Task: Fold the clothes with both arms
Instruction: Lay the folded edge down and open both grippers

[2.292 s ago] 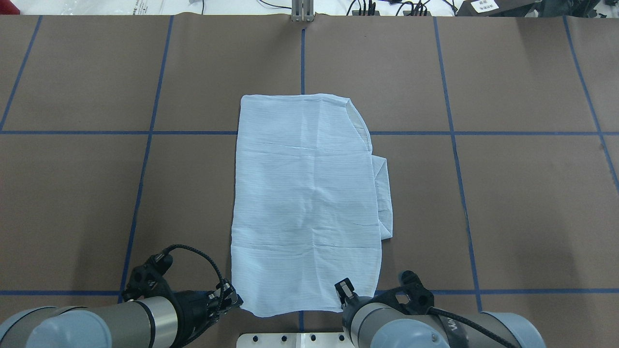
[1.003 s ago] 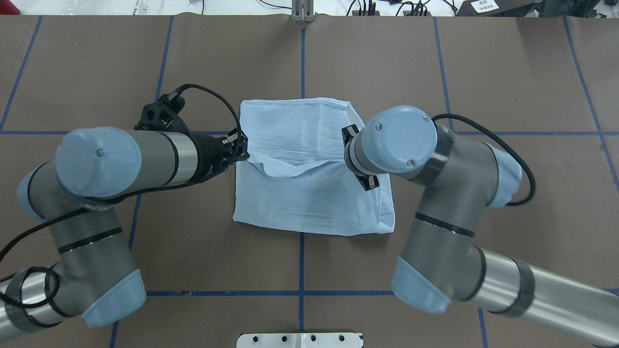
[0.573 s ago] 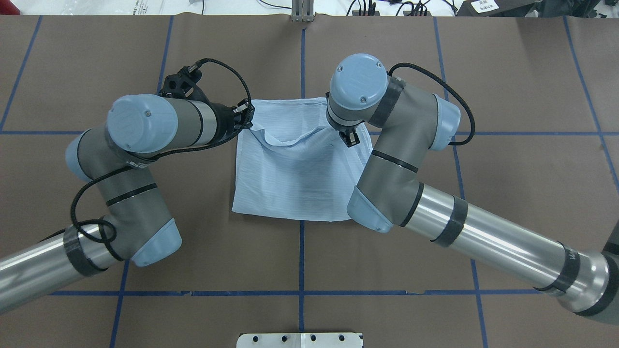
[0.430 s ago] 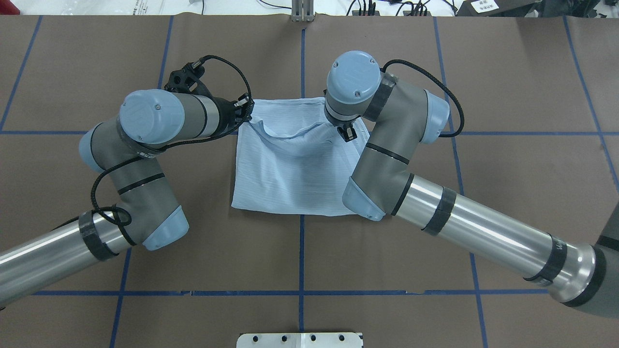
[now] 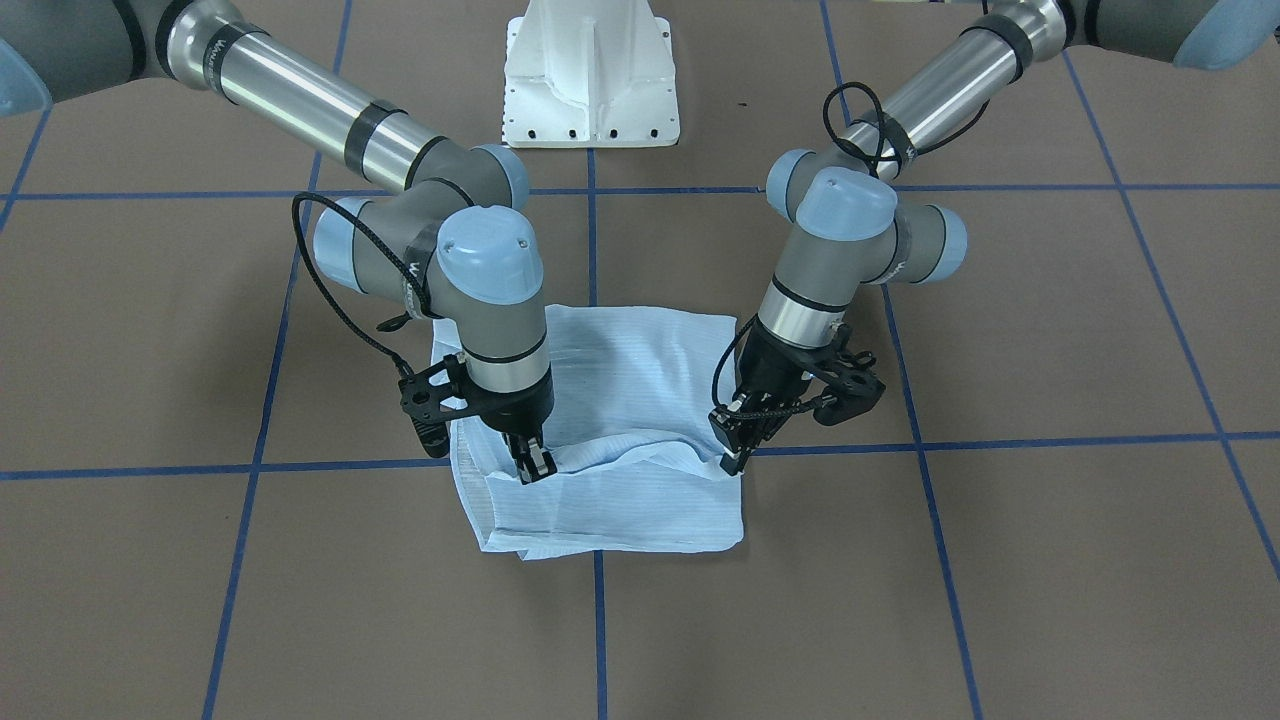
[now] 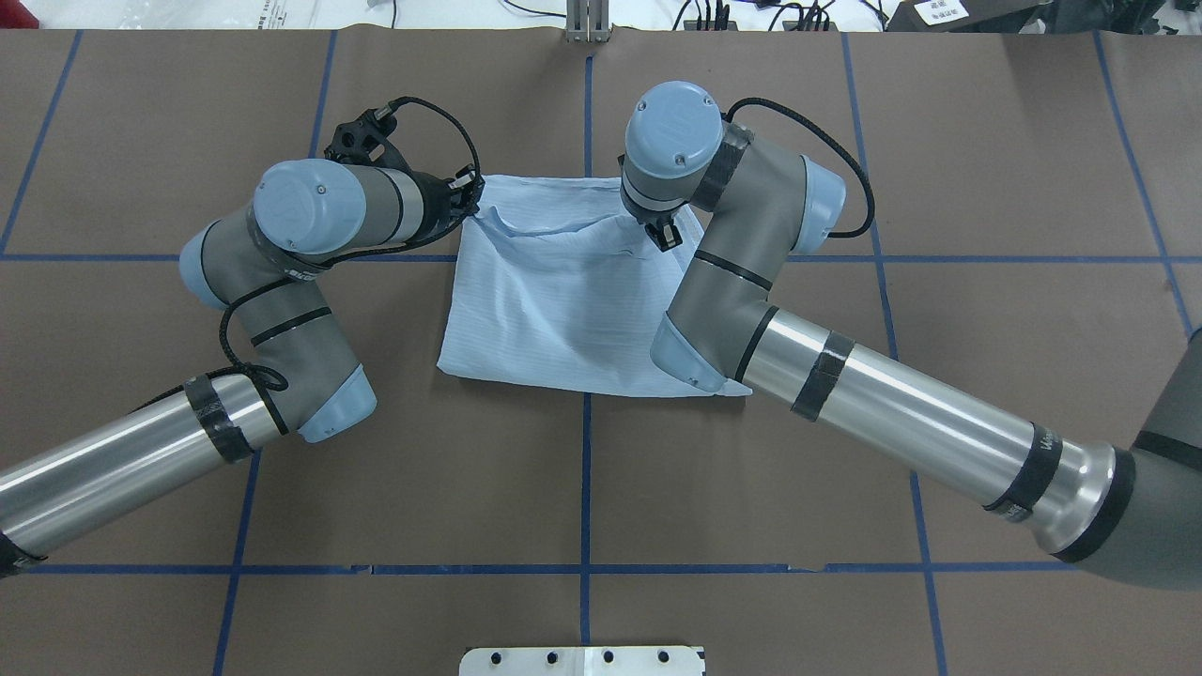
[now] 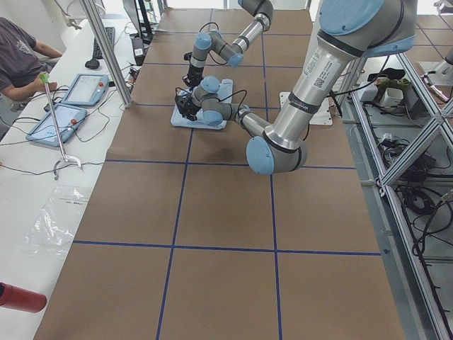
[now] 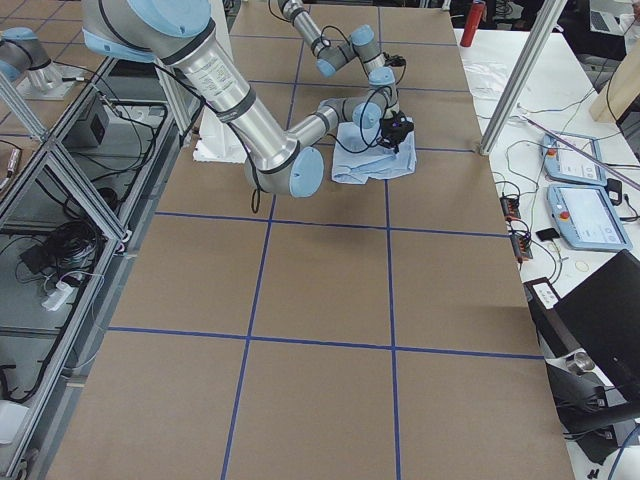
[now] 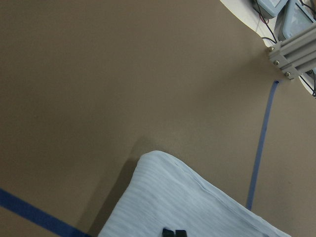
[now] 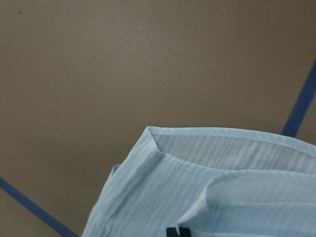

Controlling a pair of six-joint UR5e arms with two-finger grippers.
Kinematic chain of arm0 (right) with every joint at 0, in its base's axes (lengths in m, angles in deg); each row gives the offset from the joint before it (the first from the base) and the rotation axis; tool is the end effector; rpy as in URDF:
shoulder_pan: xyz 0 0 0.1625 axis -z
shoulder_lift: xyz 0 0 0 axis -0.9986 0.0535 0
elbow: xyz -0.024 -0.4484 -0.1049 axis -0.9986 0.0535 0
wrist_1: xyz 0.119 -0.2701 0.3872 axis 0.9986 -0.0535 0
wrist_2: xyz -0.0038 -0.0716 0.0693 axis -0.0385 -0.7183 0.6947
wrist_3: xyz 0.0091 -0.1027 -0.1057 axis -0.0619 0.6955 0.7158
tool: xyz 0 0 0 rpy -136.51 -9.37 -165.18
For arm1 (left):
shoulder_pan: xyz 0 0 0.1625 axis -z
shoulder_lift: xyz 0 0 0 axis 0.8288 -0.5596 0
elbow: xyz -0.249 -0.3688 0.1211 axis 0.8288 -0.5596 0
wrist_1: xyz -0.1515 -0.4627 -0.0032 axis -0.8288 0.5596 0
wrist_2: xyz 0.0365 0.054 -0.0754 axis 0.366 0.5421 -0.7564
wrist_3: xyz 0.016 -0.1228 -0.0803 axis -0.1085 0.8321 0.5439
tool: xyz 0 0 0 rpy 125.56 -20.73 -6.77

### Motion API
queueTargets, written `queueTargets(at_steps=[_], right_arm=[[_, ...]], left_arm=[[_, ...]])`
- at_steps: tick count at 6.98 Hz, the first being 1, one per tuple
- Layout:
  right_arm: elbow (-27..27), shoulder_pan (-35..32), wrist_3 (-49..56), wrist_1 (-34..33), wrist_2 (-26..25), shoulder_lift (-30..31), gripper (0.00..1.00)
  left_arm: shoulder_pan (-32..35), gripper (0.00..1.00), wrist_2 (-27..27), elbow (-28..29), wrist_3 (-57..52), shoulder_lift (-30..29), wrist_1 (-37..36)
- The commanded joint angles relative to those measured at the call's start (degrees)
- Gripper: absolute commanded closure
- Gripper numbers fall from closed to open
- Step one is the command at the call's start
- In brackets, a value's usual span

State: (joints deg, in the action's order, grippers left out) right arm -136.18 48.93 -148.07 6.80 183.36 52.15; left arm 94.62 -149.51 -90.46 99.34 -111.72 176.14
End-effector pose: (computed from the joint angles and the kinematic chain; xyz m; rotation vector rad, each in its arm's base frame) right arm -0.6772 -0.6689 0.2581 -0.1645 -0.8689 1.1932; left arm 0.6141 -0.6512 0.3216 0.2483 1.1822 -0.7138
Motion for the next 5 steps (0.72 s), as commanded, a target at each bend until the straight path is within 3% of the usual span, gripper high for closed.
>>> queueTargets(at_steps=[1, 2, 3, 4, 5], right_arm=[[2.81, -0.58, 1.46, 1.81, 0.02, -0.51, 1.00], [3.69, -0.49, 2.42, 1.89, 0.02, -0.94, 1.00], [5.52, -0.49, 3.04, 3.98, -0.25, -1.64, 0.01], [5.80, -0.67, 3.14, 5.22, -0.25, -1.65, 0.00], [5.80, -1.89, 4.01, 5.23, 0.01, -1.65, 0.00]], left_arm=[[0.56, 1.00, 0.00, 3.03, -0.65, -1.63, 1.17], [1.08, 1.00, 0.00, 4.52, -0.65, -2.68, 1.35], [1.17, 1.00, 0.00, 7.31, -2.13, -3.39, 3.44], [2.22, 0.65, 0.00, 8.82, -3.97, -3.39, 5.63], [3.36, 0.42, -0.09, 8.92, -6.51, -3.39, 5.74]])
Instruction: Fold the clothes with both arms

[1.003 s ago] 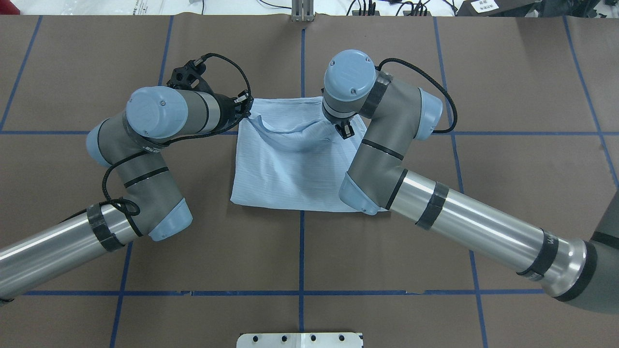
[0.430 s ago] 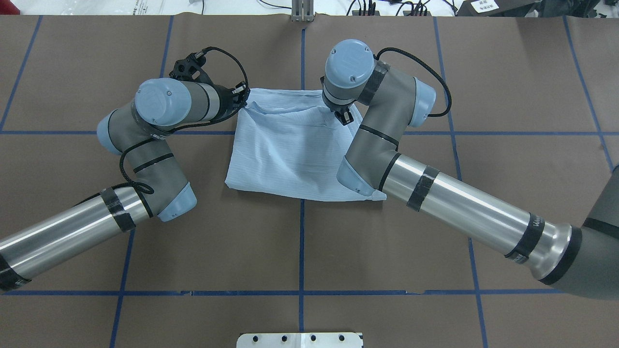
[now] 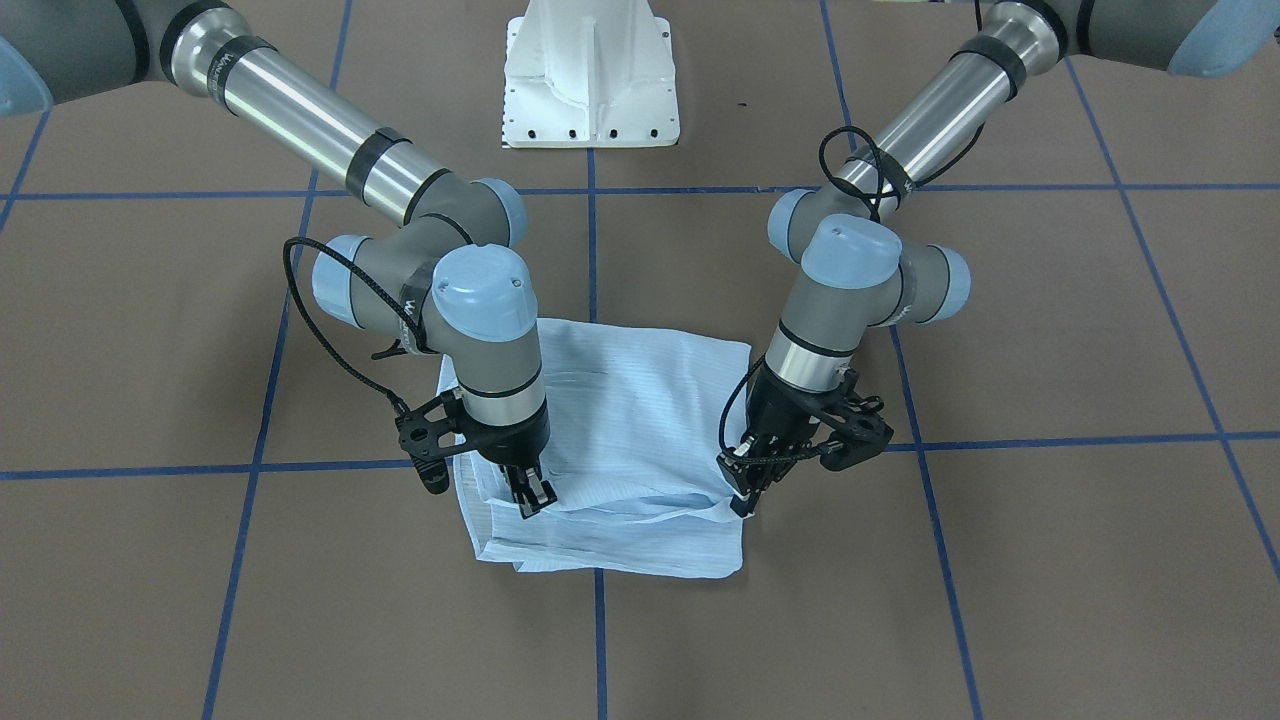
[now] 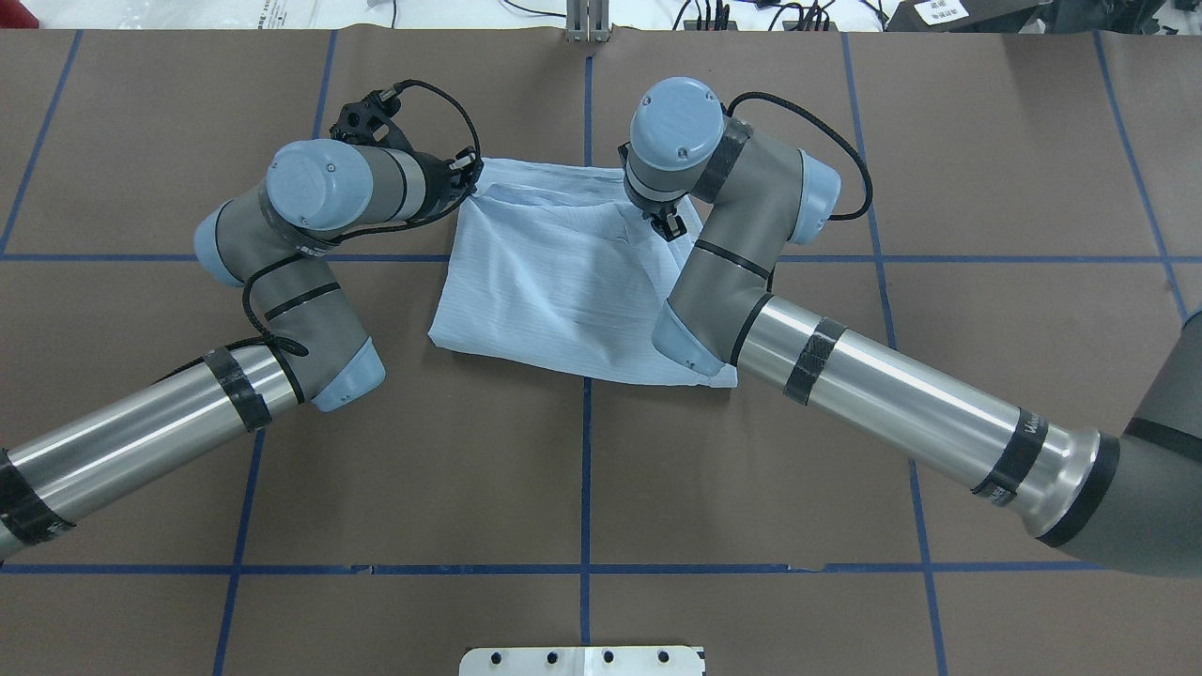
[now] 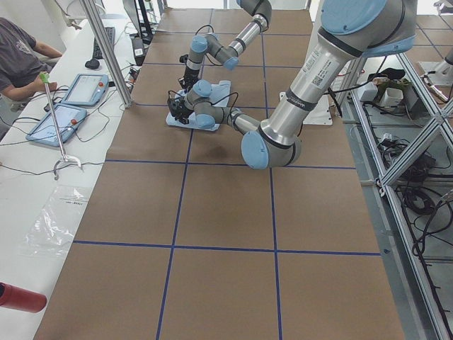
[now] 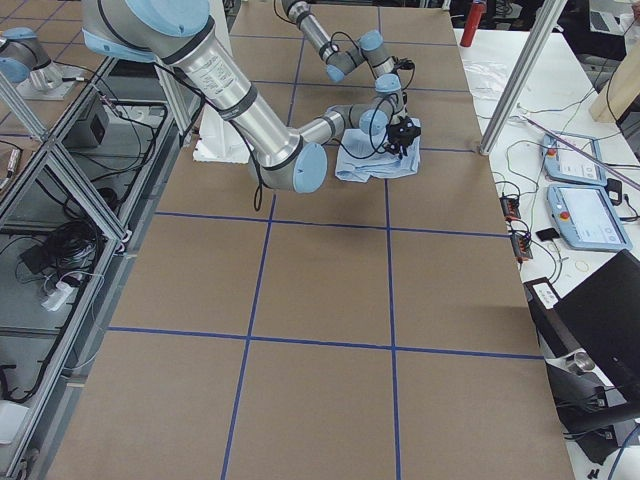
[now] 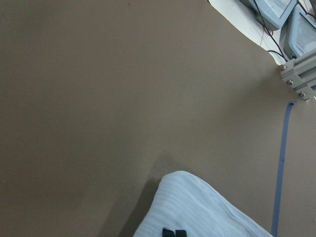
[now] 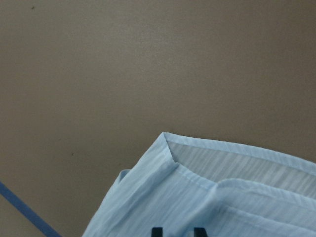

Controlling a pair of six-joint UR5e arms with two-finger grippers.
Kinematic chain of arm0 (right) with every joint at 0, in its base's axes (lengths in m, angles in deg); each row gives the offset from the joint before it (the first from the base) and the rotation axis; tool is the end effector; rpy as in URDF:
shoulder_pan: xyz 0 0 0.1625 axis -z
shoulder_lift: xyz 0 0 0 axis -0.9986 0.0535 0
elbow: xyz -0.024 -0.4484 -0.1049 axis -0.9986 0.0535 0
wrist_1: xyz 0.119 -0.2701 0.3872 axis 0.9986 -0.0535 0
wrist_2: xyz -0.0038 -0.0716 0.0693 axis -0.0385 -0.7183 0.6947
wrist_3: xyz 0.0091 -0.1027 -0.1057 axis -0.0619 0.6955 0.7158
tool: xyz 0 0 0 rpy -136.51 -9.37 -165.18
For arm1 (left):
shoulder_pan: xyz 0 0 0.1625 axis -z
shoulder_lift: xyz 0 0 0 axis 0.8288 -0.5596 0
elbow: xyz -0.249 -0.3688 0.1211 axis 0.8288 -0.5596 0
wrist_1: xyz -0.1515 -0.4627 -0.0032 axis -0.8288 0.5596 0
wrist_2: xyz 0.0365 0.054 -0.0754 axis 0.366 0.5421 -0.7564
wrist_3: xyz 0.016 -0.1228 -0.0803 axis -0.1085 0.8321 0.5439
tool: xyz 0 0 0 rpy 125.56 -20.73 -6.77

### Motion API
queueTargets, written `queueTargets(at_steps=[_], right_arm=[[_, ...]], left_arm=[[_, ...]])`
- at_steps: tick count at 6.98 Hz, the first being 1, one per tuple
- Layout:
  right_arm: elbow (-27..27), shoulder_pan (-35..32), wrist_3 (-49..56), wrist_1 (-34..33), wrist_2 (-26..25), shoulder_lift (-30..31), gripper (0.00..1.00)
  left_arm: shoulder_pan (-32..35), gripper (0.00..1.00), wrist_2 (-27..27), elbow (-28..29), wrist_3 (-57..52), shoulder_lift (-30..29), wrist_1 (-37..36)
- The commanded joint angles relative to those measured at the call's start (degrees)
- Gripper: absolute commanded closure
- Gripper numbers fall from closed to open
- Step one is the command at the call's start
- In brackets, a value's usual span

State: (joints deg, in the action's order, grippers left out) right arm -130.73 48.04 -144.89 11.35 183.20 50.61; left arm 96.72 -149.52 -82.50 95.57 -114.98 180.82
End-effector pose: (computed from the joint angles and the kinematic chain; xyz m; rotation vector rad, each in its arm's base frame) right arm -0.6837 -0.6936 0.2751 -0.1295 -0.8824 1.1542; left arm 0.6151 -0.6949 0.3416 0.3077 1.1656 -0.6883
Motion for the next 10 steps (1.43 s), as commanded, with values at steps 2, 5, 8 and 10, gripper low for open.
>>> queueTargets(at_steps=[2, 5, 8, 10], right_arm=[[-1.73, -3.37, 8.70, 3.03, 1.92, 4.52, 0.00], [-12.34, -12.49, 23.36, 5.78, 16.91, 18.12, 0.00], [-18.27, -27.41, 66.68, 5.51, 27.65, 34.30, 0.00], [-18.54, -36.13, 91.07, -1.65, 32.76, 39.26, 0.00]], left_arm=[[3.80, 0.31, -2.95, 0.88, -3.20, -0.05, 1.07], [10.82, 0.31, -16.37, -7.67, -21.91, 9.20, 1.15], [25.03, 0.30, -32.80, -12.38, -53.37, 21.98, 0.89], [33.84, 0.01, -38.02, -14.06, -74.21, 29.99, -0.50]])
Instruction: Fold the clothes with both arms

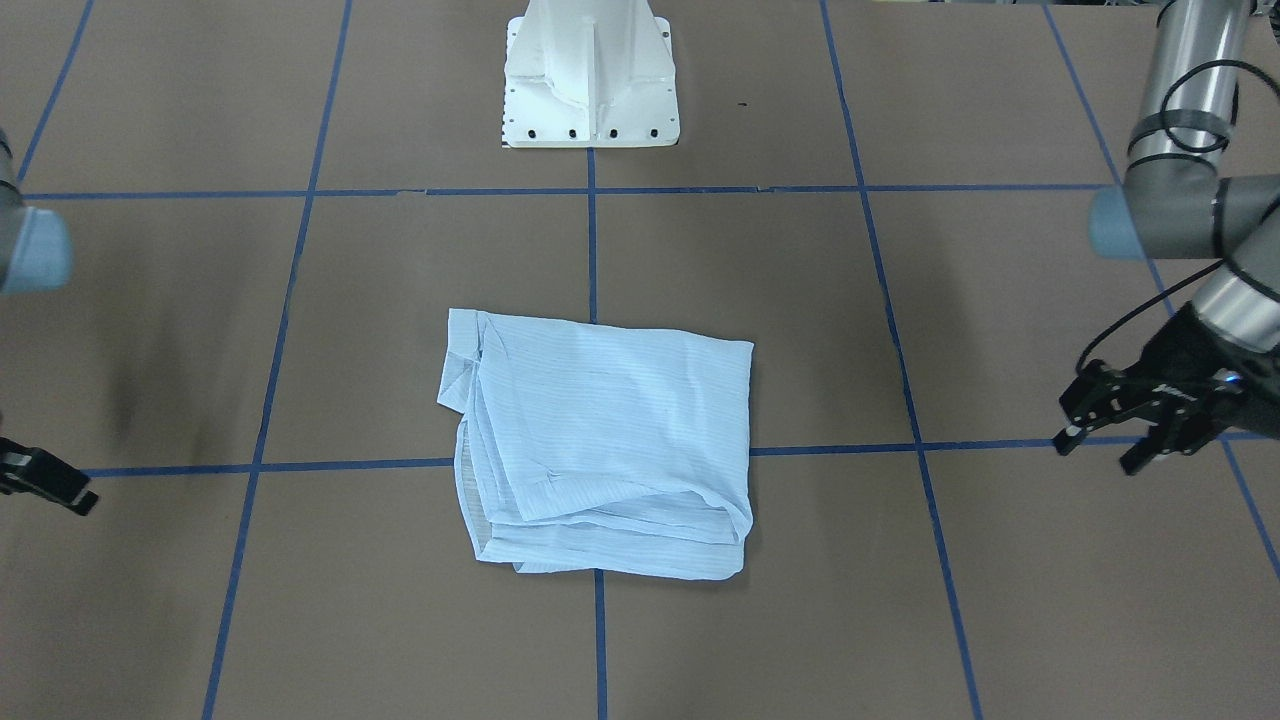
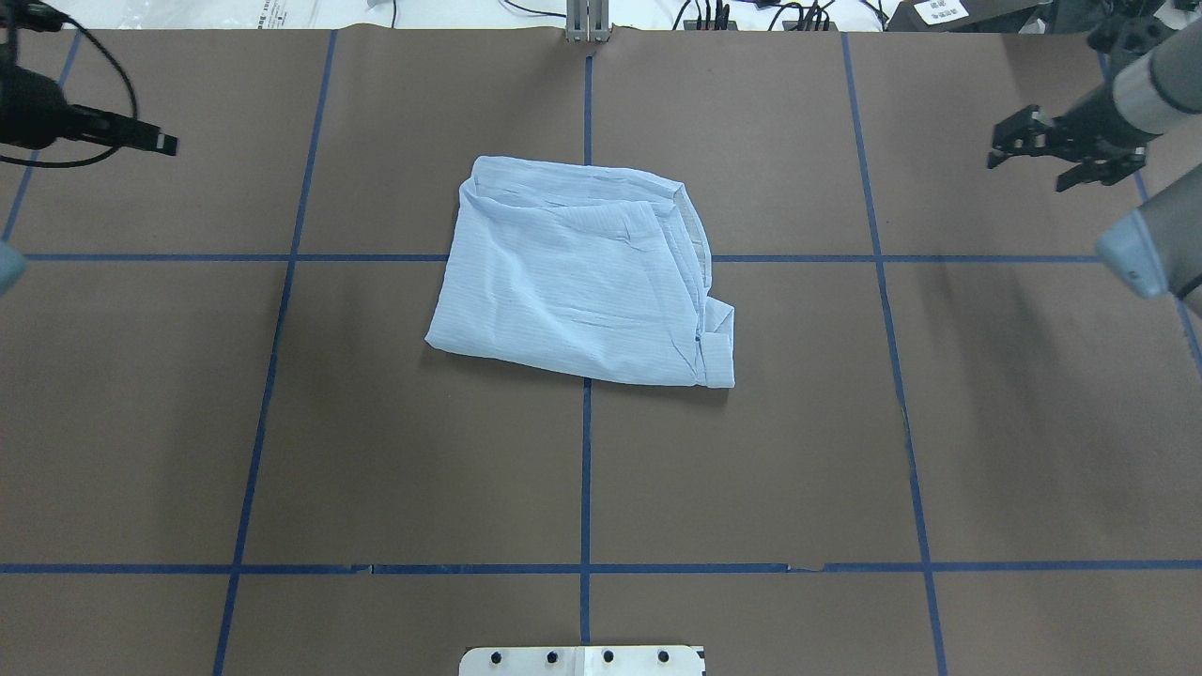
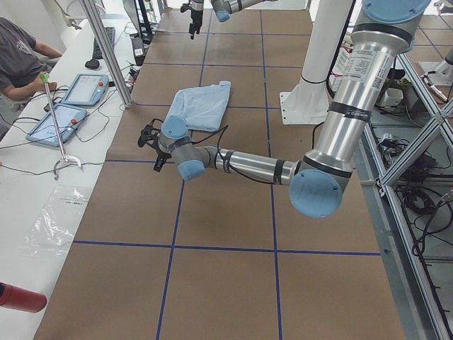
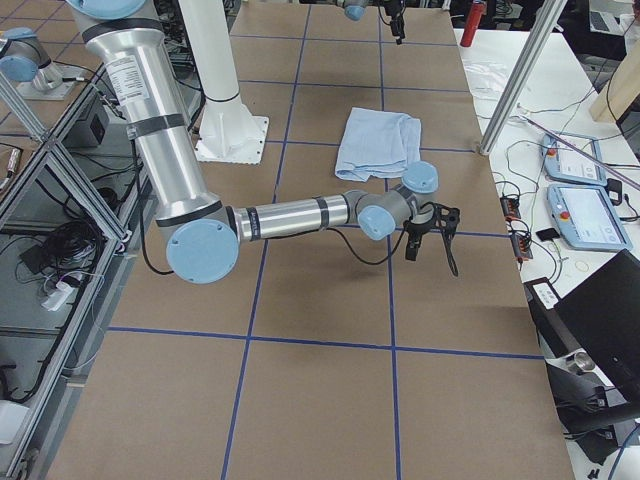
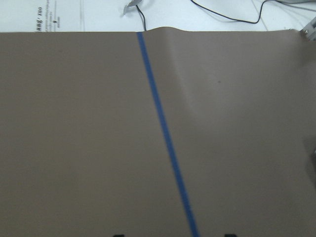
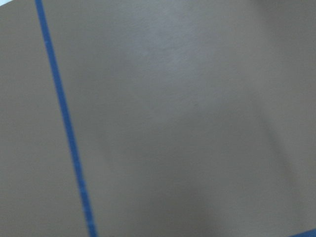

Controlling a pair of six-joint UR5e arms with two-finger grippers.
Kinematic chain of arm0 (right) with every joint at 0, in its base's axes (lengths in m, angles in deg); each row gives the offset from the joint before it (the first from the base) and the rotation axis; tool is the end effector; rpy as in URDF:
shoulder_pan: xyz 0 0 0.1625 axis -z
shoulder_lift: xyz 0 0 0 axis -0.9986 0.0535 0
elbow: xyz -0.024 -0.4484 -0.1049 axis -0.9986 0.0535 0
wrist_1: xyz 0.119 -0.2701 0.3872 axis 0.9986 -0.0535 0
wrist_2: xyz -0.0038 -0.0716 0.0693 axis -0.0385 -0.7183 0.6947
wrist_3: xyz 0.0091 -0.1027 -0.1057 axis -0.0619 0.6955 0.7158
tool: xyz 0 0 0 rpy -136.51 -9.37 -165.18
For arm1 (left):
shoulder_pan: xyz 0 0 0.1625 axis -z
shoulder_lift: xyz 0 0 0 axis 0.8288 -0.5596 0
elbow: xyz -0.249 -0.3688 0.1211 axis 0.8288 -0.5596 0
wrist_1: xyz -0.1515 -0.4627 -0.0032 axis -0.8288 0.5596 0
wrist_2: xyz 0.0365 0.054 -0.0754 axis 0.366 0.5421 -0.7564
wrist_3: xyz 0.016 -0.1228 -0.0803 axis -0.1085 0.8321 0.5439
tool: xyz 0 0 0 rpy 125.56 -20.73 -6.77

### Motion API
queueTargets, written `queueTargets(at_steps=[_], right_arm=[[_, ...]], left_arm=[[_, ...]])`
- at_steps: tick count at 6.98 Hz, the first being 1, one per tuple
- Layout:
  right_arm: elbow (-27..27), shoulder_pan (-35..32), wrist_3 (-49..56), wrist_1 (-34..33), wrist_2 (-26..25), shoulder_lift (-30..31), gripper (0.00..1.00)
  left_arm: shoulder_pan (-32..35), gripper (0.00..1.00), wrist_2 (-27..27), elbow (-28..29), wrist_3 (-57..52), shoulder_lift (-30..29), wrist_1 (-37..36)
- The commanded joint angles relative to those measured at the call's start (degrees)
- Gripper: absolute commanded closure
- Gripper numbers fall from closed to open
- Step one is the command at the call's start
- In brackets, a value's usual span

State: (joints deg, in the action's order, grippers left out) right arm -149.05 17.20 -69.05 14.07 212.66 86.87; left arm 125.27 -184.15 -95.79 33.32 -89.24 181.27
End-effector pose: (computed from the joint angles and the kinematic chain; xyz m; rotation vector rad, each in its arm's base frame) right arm -0.2174 -0.7094 0.5977 0.0703 -0.8458 0.2946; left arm 0.2196 -0.7021 0.5551 0.5450 0.9641 0.1115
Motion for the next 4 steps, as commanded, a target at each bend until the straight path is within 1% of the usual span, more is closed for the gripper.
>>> queueTargets(at_steps=[1, 2, 3, 4], right_arm=[[0.30, -8.81, 24.92, -8.94, 4.10, 3.19, 0.00], [-0.22, -12.76, 33.89, -15.77, 4.20, 2.93, 0.00], [-0.22, -13.84, 42.07, -21.84, 4.20, 2.40, 0.00], [-0.13, -14.55, 44.77, -22.86, 4.20, 2.31, 0.00]], left_arm=[[9.59, 0.01, -5.49, -1.11, -14.58, 4.45, -6.11], [13.90, 0.01, -8.65, -1.90, -20.78, 4.62, -12.60], [15.77, 0.01, -10.25, -5.30, -26.59, 4.71, -20.41], [15.87, 0.01, -9.65, -10.04, -26.99, 4.63, -28.49]])
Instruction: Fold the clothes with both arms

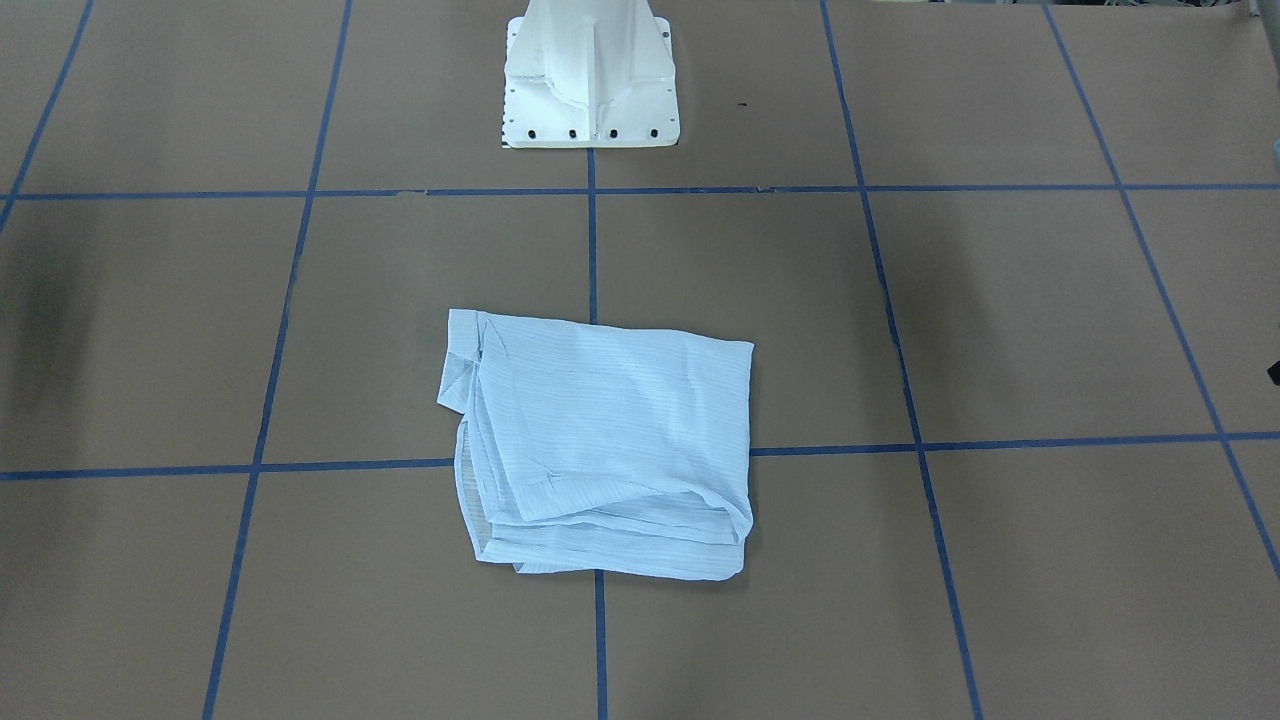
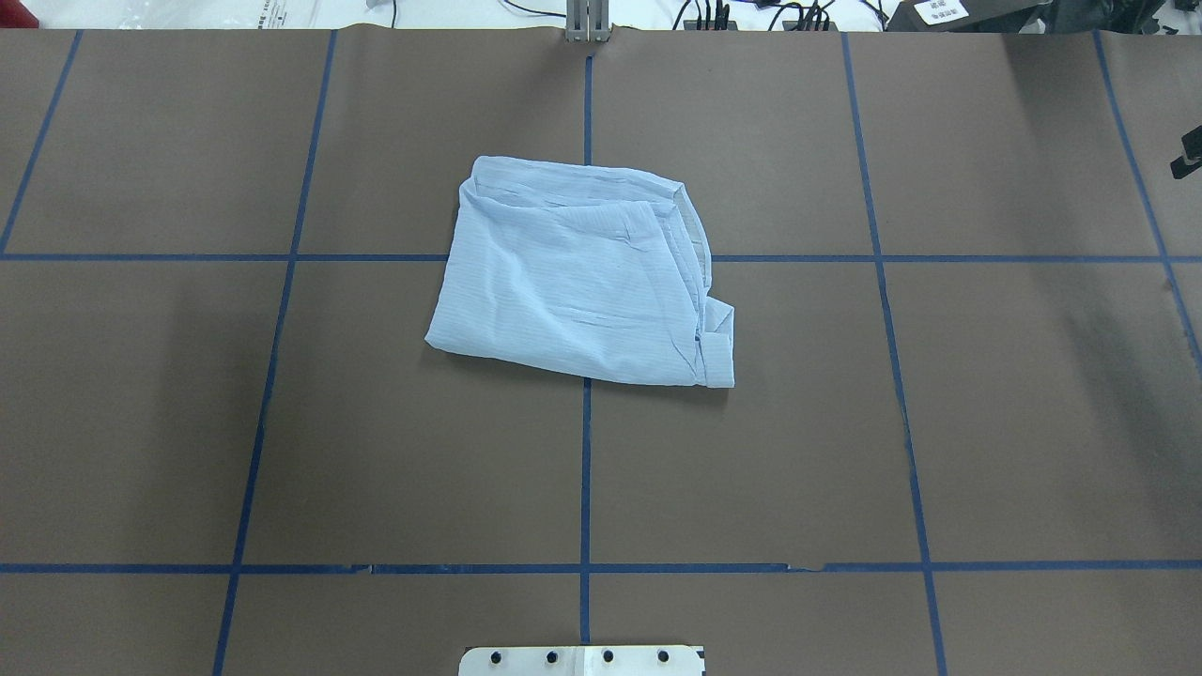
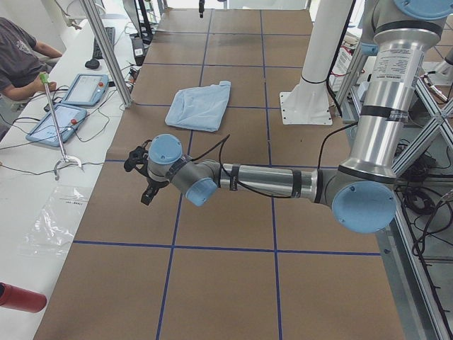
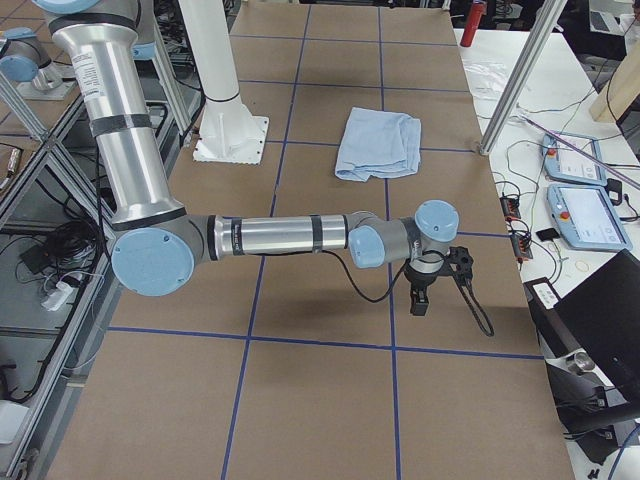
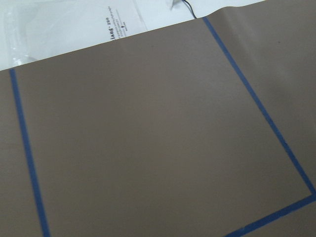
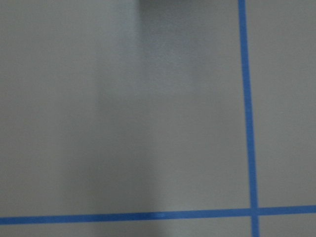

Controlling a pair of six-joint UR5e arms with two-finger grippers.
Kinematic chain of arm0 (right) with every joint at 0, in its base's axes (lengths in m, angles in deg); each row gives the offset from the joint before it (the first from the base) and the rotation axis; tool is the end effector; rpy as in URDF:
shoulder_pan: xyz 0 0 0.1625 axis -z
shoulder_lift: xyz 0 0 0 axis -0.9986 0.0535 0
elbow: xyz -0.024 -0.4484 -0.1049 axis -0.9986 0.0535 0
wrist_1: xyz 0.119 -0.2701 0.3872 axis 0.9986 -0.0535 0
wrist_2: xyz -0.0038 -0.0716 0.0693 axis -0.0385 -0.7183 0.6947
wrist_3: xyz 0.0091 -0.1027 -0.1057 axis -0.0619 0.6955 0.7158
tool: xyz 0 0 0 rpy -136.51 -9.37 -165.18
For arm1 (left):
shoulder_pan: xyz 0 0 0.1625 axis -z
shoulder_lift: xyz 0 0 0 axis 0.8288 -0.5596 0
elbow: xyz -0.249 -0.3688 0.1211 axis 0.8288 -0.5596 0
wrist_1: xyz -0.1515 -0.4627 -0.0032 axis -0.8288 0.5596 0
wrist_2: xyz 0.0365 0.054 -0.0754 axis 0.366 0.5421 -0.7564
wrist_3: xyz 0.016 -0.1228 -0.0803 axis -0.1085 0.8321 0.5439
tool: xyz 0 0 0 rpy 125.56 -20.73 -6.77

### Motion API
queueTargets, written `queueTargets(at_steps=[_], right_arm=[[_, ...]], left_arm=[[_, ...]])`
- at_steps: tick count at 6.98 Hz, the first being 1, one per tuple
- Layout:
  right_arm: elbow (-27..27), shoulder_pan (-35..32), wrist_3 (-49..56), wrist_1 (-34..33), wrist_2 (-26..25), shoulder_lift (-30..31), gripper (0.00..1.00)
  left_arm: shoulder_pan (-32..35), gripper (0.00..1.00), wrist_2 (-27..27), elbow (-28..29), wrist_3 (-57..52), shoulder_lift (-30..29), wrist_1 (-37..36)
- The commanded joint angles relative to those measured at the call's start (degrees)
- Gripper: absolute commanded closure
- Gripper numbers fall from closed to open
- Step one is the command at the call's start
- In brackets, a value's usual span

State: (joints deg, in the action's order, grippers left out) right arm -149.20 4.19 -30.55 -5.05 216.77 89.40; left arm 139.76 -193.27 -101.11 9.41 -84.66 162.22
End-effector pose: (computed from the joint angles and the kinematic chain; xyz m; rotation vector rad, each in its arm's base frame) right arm -0.0544 -0.6937 0.6661 0.0580 -0.7576 -0.0038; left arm 0.0489 -0.6843 0.5930 0.4917 0.8687 0.2033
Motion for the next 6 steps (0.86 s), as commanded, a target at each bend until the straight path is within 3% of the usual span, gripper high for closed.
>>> queueTargets(at_steps=[1, 3, 6], right_arm=[[0.02, -1.97, 6.38, -3.83, 0.87, -0.13, 0.00], [0.01, -1.98, 6.38, -4.80, 3.52, -0.22, 0.00], [-0.17, -2.42, 6.55, -4.18, 1.68, 0.74, 0.00]], left_arm=[[1.47, 0.01, 0.16, -5.98, -3.27, -0.30, -12.22], [1.47, 0.00, 2.19, -5.30, -12.45, 0.05, -12.77], [1.82, 0.00, 2.10, -10.01, -12.85, 3.64, -12.60]])
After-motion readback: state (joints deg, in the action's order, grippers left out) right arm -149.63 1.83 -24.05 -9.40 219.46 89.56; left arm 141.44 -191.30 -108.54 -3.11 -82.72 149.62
